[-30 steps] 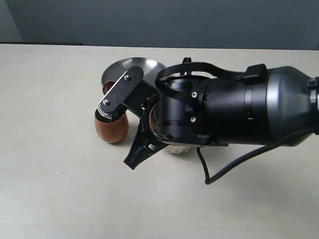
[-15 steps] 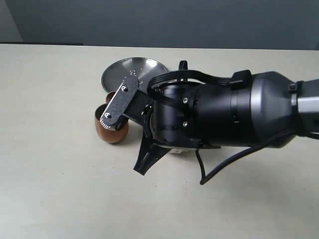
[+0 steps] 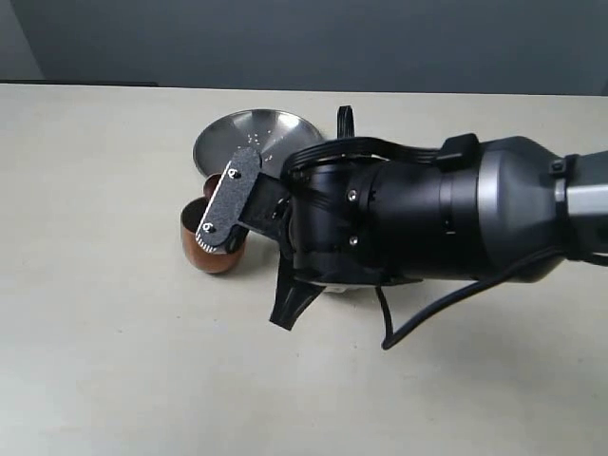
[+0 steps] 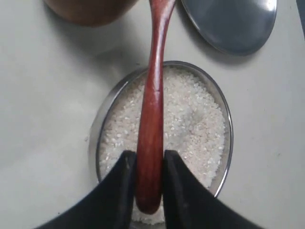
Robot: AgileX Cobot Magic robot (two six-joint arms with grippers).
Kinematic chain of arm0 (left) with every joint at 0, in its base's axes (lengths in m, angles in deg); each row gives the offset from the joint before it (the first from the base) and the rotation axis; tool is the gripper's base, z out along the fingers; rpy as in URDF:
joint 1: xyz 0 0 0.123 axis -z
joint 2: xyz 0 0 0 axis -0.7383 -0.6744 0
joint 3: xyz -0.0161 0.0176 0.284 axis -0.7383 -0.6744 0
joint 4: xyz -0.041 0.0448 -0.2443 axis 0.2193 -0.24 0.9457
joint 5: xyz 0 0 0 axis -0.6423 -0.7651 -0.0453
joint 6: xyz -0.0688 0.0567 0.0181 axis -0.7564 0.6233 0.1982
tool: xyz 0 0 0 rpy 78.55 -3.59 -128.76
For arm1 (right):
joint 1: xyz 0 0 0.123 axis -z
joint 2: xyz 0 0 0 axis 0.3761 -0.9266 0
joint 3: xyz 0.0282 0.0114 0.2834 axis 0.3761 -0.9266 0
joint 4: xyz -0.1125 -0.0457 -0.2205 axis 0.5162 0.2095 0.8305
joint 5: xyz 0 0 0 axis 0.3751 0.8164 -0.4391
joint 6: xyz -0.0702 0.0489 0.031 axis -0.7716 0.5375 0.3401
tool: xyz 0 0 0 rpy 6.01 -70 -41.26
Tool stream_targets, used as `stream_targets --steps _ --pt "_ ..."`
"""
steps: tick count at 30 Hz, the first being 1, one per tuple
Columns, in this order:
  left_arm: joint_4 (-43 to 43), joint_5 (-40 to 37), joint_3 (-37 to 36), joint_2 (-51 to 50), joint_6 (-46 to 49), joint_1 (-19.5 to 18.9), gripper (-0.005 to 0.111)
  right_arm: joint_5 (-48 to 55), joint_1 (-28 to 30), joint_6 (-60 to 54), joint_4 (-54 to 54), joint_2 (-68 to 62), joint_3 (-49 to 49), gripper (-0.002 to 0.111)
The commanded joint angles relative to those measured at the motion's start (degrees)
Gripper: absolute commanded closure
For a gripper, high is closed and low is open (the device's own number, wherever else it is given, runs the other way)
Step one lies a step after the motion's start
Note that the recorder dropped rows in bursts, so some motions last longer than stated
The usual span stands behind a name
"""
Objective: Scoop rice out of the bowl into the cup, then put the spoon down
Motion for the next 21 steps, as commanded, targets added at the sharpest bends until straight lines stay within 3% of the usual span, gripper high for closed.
stream_targets --steps 1,21 --pt "-0.1 0.1 0.3 -0.3 -0.3 -0.1 0.106 1.4 -0.2 -2.3 0.9 -0.1 0.2 0.109" --pt "-0.1 0.1 0.3 -0.3 -0.3 -0.1 0.106 1.6 -0.2 -8.3 1.9 -0.1 0.2 0.109"
